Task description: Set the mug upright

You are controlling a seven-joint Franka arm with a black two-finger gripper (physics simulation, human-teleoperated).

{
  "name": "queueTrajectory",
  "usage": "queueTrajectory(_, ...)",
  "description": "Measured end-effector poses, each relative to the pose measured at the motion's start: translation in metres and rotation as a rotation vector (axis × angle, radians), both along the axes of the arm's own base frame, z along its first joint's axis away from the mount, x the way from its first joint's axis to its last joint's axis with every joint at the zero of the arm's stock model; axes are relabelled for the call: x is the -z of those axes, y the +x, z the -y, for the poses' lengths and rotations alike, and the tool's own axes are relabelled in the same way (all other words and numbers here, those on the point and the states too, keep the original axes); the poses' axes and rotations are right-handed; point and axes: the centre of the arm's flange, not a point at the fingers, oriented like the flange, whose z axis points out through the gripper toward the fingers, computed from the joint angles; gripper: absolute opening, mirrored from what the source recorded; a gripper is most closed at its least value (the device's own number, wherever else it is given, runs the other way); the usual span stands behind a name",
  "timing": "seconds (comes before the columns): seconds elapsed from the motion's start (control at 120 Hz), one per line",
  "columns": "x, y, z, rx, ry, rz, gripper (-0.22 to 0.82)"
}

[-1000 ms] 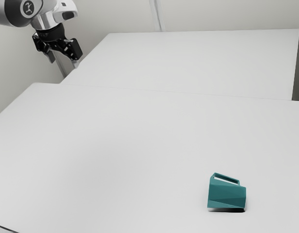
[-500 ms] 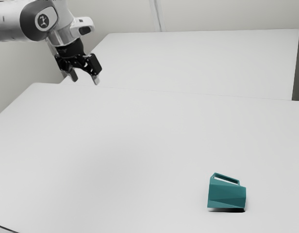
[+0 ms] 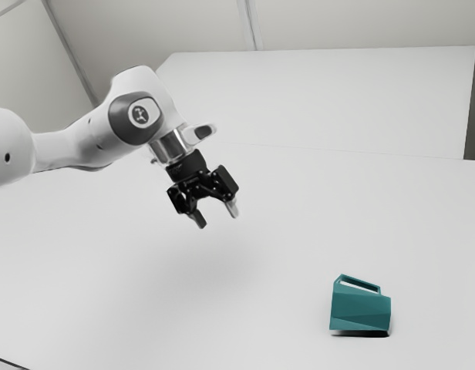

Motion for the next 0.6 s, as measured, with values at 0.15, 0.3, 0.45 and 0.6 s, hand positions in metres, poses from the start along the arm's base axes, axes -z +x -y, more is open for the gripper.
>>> queueTrajectory(0.15,0.033,-0.005,0.053,0.006,-0.046,-0.051,0.60)
queueTrajectory(0.3,0.069,-0.006,0.091,-0.051,-0.118,-0.118,0.60)
queueTrajectory(0.45,0.092,-0.005,0.111,-0.133,-0.183,-0.169,0.60)
queueTrajectory(0.6,0.107,-0.010,0.132,-0.176,-0.220,-0.209,0.60)
